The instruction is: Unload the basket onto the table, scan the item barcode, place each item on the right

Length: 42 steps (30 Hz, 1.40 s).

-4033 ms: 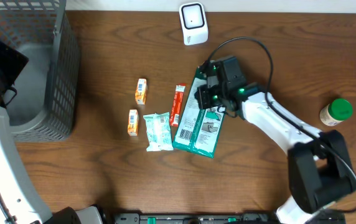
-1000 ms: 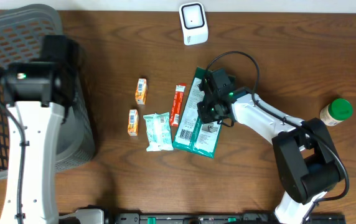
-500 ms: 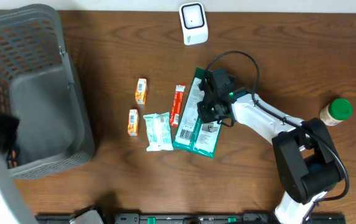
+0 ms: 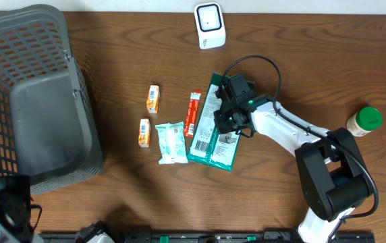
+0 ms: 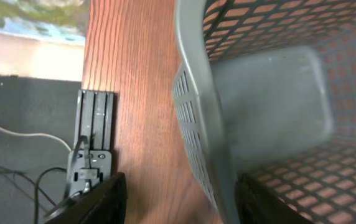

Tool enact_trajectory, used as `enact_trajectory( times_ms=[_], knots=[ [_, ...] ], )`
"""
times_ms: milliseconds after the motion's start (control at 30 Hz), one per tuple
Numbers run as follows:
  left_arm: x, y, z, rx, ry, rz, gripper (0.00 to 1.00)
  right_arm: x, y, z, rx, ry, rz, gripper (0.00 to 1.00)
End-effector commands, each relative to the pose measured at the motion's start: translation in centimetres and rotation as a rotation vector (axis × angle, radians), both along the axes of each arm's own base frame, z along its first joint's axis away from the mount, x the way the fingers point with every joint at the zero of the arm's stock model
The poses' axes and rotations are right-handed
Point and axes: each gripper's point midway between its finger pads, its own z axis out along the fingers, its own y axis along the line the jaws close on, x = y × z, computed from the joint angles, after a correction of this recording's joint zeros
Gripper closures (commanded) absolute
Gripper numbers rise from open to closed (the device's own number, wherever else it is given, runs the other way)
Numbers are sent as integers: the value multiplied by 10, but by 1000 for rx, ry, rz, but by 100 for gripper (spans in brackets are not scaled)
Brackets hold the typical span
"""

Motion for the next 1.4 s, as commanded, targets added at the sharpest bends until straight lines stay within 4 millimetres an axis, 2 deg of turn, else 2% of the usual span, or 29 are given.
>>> enact_trajectory(
  times_ms=[0, 333, 500, 567, 700, 933, 1033, 1200, 1367],
  knots=[
    [10, 7, -24, -55, 28, 37, 43, -1, -4, -4, -20, 1, 3, 93],
    [26, 19, -42, -111, 120, -1, 40, -1, -4, -4, -20, 1, 3, 93],
    [35, 26, -52, -140, 166, -18, 54, -1, -4, -4, -20, 2, 3, 92],
    [39, 30, -52, -134, 159, -18, 59, -1, -4, -4, -20, 1, 3, 92],
    [51, 41, -47, -87, 119, -30, 62, -1, -4, -4, -20, 1, 3, 92],
    [65, 66, -33, 46, 91, -49, 62, -1, -4, -4, -20, 2, 3, 92],
    [72, 72, -34, 60, 96, -67, 62, -1, -4, -4, -20, 2, 3, 92],
    [81, 80, -53, 8, 155, -71, 62, -1, -4, -4, -21, 2, 3, 92],
    [96, 92, -83, -63, 235, -77, 61, -1, -4, -4, -21, 2, 3, 92]
  ],
)
